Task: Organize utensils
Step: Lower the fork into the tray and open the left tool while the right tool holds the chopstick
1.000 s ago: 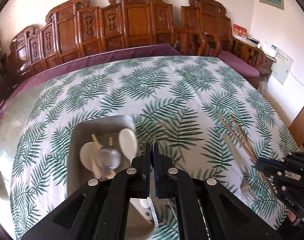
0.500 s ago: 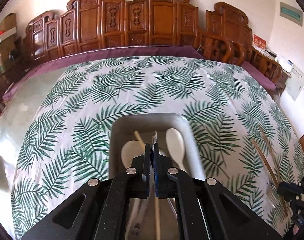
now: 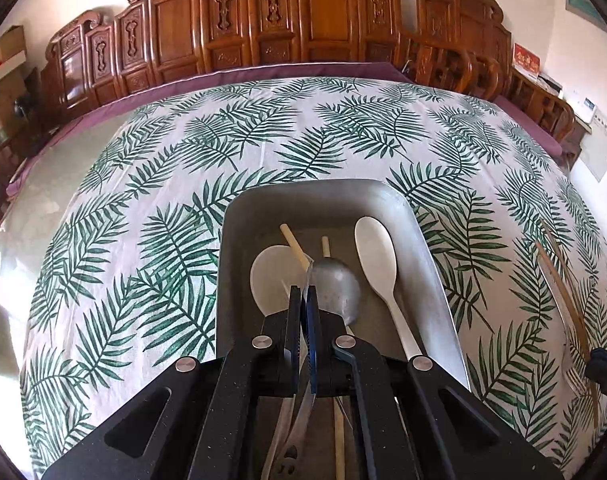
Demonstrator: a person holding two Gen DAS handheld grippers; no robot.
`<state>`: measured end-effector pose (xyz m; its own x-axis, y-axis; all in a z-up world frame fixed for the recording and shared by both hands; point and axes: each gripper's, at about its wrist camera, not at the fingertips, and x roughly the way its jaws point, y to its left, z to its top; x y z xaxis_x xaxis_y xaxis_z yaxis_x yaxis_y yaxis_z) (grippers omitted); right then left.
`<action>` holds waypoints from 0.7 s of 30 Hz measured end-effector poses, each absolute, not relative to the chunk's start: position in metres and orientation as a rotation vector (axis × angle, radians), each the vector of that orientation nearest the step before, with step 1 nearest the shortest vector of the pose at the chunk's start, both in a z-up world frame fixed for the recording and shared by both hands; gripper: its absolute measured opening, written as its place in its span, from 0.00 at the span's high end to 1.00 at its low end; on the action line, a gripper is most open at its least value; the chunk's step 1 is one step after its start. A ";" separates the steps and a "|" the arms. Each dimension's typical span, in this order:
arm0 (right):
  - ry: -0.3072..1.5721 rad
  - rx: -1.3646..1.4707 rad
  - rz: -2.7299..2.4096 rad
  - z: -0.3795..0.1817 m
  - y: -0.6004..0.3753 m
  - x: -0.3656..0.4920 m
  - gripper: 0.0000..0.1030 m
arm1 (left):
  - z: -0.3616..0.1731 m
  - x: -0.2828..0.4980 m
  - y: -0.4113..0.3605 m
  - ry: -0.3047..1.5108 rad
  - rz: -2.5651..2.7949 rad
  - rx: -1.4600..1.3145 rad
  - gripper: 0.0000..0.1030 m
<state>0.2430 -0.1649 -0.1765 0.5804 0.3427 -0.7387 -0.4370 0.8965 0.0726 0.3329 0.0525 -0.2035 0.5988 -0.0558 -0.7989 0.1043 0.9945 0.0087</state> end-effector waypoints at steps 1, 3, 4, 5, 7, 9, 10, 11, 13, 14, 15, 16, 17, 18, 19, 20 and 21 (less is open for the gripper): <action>0.834 -0.118 0.458 -0.175 -0.164 0.244 0.94 | -0.203 0.333 0.052 0.925 -0.094 0.056 0.98; 0.835 -0.096 0.463 -0.172 -0.161 0.247 0.94 | -0.203 0.332 0.053 0.928 -0.098 0.049 0.98; 0.835 -0.092 0.464 -0.170 -0.160 0.249 0.94 | -0.203 0.331 0.053 0.926 -0.099 0.047 0.98; 0.832 -0.091 0.465 -0.168 -0.158 0.250 0.94 | -0.202 0.331 0.053 0.925 -0.100 0.044 0.97; 0.826 -0.088 0.464 -0.165 -0.154 0.254 0.94 | -0.200 0.330 0.054 0.919 -0.098 0.041 0.92; 0.823 -0.079 0.465 -0.163 -0.150 0.257 0.94 | -0.196 0.329 0.056 0.909 -0.098 0.031 0.86; 0.821 -0.075 0.465 -0.162 -0.148 0.258 0.94 | -0.194 0.328 0.057 0.904 -0.099 0.026 0.85; 0.819 -0.067 0.467 -0.160 -0.145 0.261 0.94 | -0.191 0.327 0.059 0.896 -0.098 0.019 0.82; 0.817 -0.054 0.473 -0.158 -0.140 0.265 0.94 | -0.186 0.325 0.063 0.879 -0.090 0.012 0.78; 0.816 -0.050 0.476 -0.157 -0.137 0.266 0.94 | -0.184 0.324 0.065 0.873 -0.086 0.007 0.76; 0.814 -0.047 0.480 -0.155 -0.133 0.267 0.94 | -0.182 0.324 0.067 0.868 -0.081 0.000 0.74; 0.813 -0.045 0.484 -0.155 -0.130 0.269 0.94 | -0.180 0.323 0.071 0.860 -0.075 -0.010 0.72; 0.810 -0.042 0.489 -0.154 -0.126 0.270 0.94 | -0.178 0.323 0.073 0.856 -0.071 -0.015 0.71; 0.809 -0.041 0.493 -0.154 -0.122 0.272 0.94 | -0.176 0.322 0.076 0.852 -0.065 -0.019 0.70; 0.808 -0.040 0.498 -0.153 -0.119 0.273 0.94 | -0.175 0.322 0.080 0.847 -0.058 -0.024 0.70; 0.807 -0.039 0.505 -0.153 -0.114 0.274 0.94 | -0.173 0.322 0.082 0.844 -0.054 -0.027 0.70; 0.807 -0.039 0.509 -0.152 -0.111 0.275 0.94 | -0.172 0.322 0.086 0.840 -0.048 -0.031 0.70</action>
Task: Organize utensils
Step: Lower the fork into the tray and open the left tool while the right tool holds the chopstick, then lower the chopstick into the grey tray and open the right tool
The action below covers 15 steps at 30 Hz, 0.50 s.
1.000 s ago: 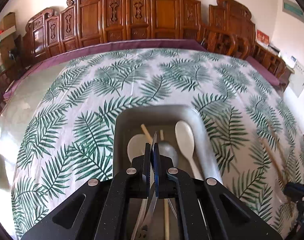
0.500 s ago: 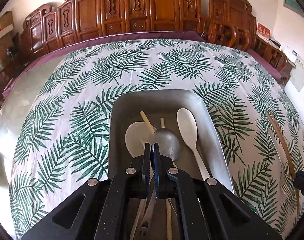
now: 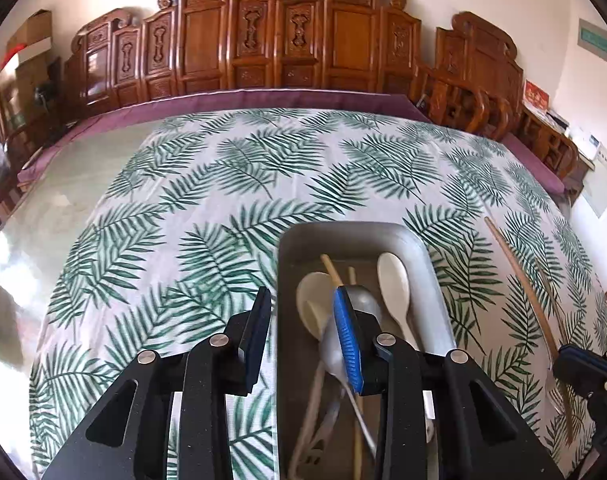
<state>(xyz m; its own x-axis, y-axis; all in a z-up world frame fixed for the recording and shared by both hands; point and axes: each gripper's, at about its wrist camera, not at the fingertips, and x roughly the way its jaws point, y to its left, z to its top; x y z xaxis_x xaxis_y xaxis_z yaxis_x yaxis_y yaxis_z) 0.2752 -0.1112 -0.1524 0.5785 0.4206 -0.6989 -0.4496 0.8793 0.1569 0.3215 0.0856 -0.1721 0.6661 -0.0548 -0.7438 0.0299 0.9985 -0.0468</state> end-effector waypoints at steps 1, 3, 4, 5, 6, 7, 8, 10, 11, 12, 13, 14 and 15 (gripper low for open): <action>0.806 -0.039 0.514 -0.152 -0.108 0.276 0.94 | -0.171 0.321 0.089 0.836 -0.042 -0.035 0.70; 0.807 -0.040 0.525 -0.152 -0.099 0.279 0.94 | -0.168 0.320 0.094 0.829 -0.032 -0.041 0.68; 0.807 -0.040 0.530 -0.152 -0.096 0.280 0.94 | -0.166 0.319 0.098 0.822 -0.027 -0.043 0.65; 0.808 -0.040 0.534 -0.153 -0.093 0.281 0.94 | -0.164 0.318 0.100 0.817 -0.023 -0.044 0.63; 0.809 -0.039 0.539 -0.154 -0.089 0.282 0.94 | -0.163 0.318 0.103 0.812 -0.019 -0.046 0.63; 0.811 -0.037 0.544 -0.154 -0.086 0.283 0.94 | -0.162 0.317 0.106 0.808 -0.015 -0.049 0.63; 0.812 -0.035 0.550 -0.155 -0.082 0.285 0.94 | -0.161 0.317 0.107 0.806 -0.013 -0.050 0.63; 0.814 -0.031 0.560 -0.156 -0.075 0.287 0.94 | -0.159 0.316 0.113 0.799 -0.005 -0.054 0.63; 0.816 -0.029 0.565 -0.157 -0.071 0.288 0.94 | -0.158 0.315 0.115 0.797 -0.001 -0.055 0.62; 0.818 -0.026 0.568 -0.157 -0.068 0.290 0.94 | -0.158 0.315 0.117 0.796 0.003 -0.057 0.62; 0.819 -0.022 0.572 -0.158 -0.065 0.291 0.94 | -0.157 0.315 0.120 0.793 0.008 -0.061 0.62; 0.824 -0.015 0.580 -0.159 -0.059 0.294 0.94 | -0.157 0.315 0.123 0.792 0.013 -0.063 0.61; 0.827 -0.011 0.584 -0.159 -0.056 0.296 0.94 | -0.157 0.315 0.126 0.792 0.018 -0.064 0.61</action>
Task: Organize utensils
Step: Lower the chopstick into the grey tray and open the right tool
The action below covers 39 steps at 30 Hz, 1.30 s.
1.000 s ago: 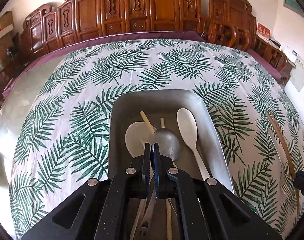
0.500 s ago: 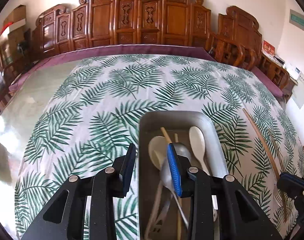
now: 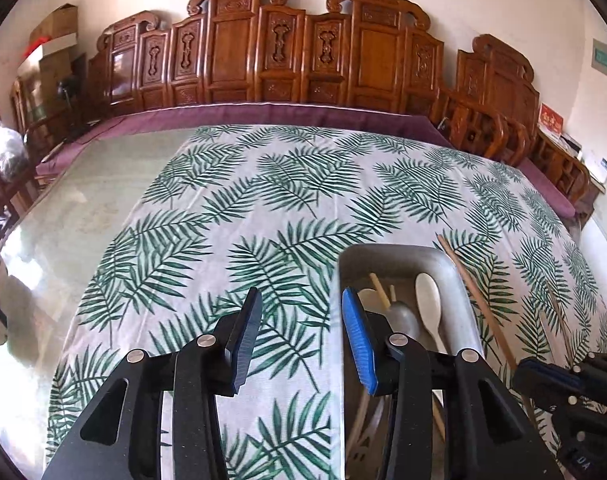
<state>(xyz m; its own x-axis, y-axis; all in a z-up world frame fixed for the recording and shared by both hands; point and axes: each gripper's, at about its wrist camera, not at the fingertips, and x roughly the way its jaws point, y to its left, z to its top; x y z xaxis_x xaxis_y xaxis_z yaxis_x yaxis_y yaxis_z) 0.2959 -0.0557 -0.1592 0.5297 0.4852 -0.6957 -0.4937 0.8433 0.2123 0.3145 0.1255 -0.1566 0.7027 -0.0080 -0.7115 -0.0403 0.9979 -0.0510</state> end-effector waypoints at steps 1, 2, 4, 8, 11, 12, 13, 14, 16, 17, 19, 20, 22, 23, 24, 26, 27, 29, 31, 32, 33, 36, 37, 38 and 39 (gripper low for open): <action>0.830 -0.008 0.588 -0.160 -0.052 0.298 0.94 | -0.156 0.314 0.129 0.790 0.025 -0.067 0.58; 0.837 -0.005 0.593 -0.162 -0.047 0.300 0.94 | -0.157 0.314 0.131 0.789 0.031 -0.069 0.55; 0.850 0.000 0.598 -0.166 -0.040 0.305 0.94 | -0.157 0.314 0.135 0.787 0.044 -0.070 0.52; 0.884 0.016 0.589 -0.177 -0.026 0.314 0.94 | -0.157 0.313 0.144 0.782 0.071 -0.073 0.41; 0.910 0.037 0.577 -0.187 -0.019 0.320 0.94 | -0.157 0.313 0.151 0.784 0.080 -0.089 0.40; 0.917 0.042 0.574 -0.190 -0.017 0.321 0.94 | -0.157 0.312 0.152 0.783 0.081 -0.091 0.40; 0.927 0.050 0.574 -0.193 -0.015 0.323 0.94 | -0.157 0.312 0.153 0.784 0.083 -0.093 0.40; 0.931 0.053 0.571 -0.195 -0.014 0.325 0.94 | -0.157 0.312 0.154 0.784 0.084 -0.094 0.40; 0.932 0.060 0.566 -0.197 -0.013 0.325 0.94 | -0.157 0.312 0.155 0.785 0.085 -0.094 0.40; 0.932 0.063 0.565 -0.198 -0.013 0.325 0.94 | -0.157 0.313 0.155 0.786 0.086 -0.094 0.40; 0.934 0.070 0.563 -0.199 -0.014 0.327 0.94 | -0.157 0.313 0.155 0.785 0.087 -0.093 0.40; 0.934 0.073 0.562 -0.199 -0.014 0.327 0.94 | -0.157 0.313 0.155 0.787 0.088 -0.093 0.40; 0.934 0.074 0.558 -0.200 -0.015 0.328 0.94 | -0.157 0.314 0.154 0.788 0.087 -0.093 0.40; 0.935 0.076 0.558 -0.200 -0.015 0.329 0.94 | -0.158 0.314 0.154 0.789 0.088 -0.092 0.40; 0.935 0.076 0.557 -0.200 -0.015 0.331 0.94 | -0.158 0.314 0.154 0.790 0.087 -0.090 0.40; 0.933 0.076 0.556 -0.200 -0.015 0.332 0.94 | -0.158 0.314 0.154 0.790 0.087 -0.087 0.40; 0.934 0.077 0.557 -0.200 -0.014 0.333 0.94 | -0.158 0.314 0.154 0.791 0.088 -0.088 0.40; 0.928 0.076 0.564 -0.199 -0.013 0.334 0.93 | -0.159 0.315 0.155 0.792 0.088 -0.088 0.40; 0.915 0.083 0.580 -0.197 -0.013 0.333 0.91 | -0.159 0.315 0.155 0.794 0.089 -0.087 0.40; 0.910 0.081 0.586 -0.196 -0.013 0.332 0.91 | -0.159 0.314 0.155 0.793 0.090 -0.088 0.40; 0.907 0.078 0.587 -0.195 -0.013 0.332 0.91 | -0.160 0.314 0.155 0.793 0.090 -0.087 0.40; 0.897 0.073 0.598 -0.193 -0.016 0.330 0.91 | -0.160 0.314 0.155 0.792 0.090 -0.087 0.40; 0.892 0.066 0.599 -0.192 -0.017 0.329 0.91 | -0.160 0.314 0.155 0.792 0.089 -0.087 0.40; 0.886 0.061 0.600 -0.190 -0.019 0.327 0.91 | -0.160 0.314 0.154 0.792 0.088 -0.086 0.40; 0.874 0.052 0.602 -0.186 -0.021 0.325 0.91 | -0.160 0.314 0.154 0.792 0.087 -0.085 0.40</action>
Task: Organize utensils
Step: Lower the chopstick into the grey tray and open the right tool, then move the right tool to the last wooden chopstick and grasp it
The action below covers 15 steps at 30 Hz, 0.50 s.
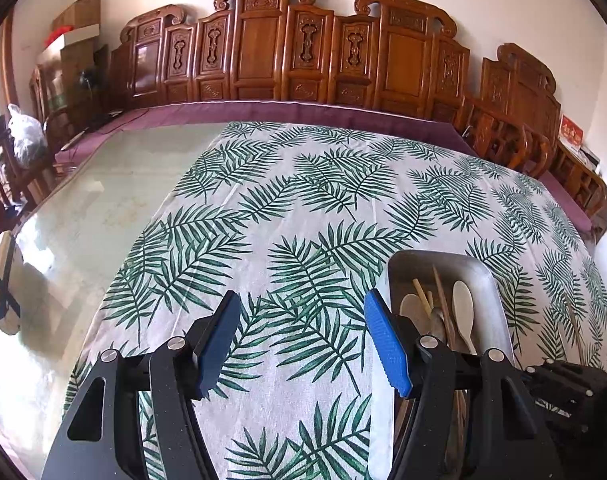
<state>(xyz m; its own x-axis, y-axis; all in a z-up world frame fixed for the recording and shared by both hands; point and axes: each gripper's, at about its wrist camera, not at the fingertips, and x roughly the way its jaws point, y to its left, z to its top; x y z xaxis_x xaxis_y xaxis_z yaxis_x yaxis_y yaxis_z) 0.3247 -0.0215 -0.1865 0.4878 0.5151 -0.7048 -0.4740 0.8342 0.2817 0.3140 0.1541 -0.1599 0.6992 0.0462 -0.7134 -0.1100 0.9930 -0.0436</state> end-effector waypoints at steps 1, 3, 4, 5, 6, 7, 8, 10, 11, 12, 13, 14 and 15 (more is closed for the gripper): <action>0.860 0.037 0.600 -0.183 -0.025 0.322 0.91 | -0.160 0.314 0.154 0.792 0.086 -0.086 0.40; 0.841 0.019 0.595 -0.176 -0.034 0.317 0.91 | -0.159 0.313 0.151 0.790 0.083 -0.087 0.35; 0.826 0.009 0.594 -0.170 -0.041 0.313 0.91 | -0.158 0.312 0.149 0.783 0.079 -0.084 0.31; 0.816 -0.001 0.590 -0.167 -0.047 0.310 0.91 | -0.157 0.311 0.147 0.781 0.078 -0.081 0.31; 0.805 -0.012 0.585 -0.164 -0.052 0.308 0.91 | -0.156 0.310 0.144 0.779 0.075 -0.079 0.31; 0.790 -0.028 0.579 -0.159 -0.061 0.303 0.91 | -0.154 0.308 0.141 0.775 0.066 -0.080 0.30; 0.783 -0.037 0.573 -0.157 -0.067 0.300 0.91 | -0.153 0.307 0.139 0.772 0.061 -0.079 0.25; 0.771 -0.057 0.555 -0.152 -0.085 0.293 0.91 | -0.151 0.304 0.131 0.764 0.054 -0.067 0.21; 0.769 -0.063 0.547 -0.150 -0.093 0.292 0.91 | -0.149 0.302 0.126 0.756 0.052 -0.055 0.19; 0.766 -0.071 0.536 -0.149 -0.101 0.289 0.91 | -0.147 0.301 0.121 0.750 0.051 -0.045 0.18; 0.763 -0.079 0.523 -0.148 -0.110 0.286 0.91 | -0.146 0.300 0.117 0.746 0.048 -0.036 0.18; 0.763 -0.085 0.512 -0.148 -0.117 0.284 0.91 | -0.145 0.300 0.112 0.744 0.042 -0.028 0.17; 0.760 -0.089 0.497 -0.146 -0.126 0.282 0.91 | -0.145 0.299 0.106 0.742 0.033 -0.022 0.17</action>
<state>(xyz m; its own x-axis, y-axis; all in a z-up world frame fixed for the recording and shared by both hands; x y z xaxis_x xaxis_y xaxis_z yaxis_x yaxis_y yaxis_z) 0.2818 -0.1263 -0.1463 0.6153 0.3994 -0.6796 -0.4627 0.8810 0.0988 0.2988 0.1064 -0.1446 0.7363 0.0225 -0.6763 -0.0384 0.9992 -0.0085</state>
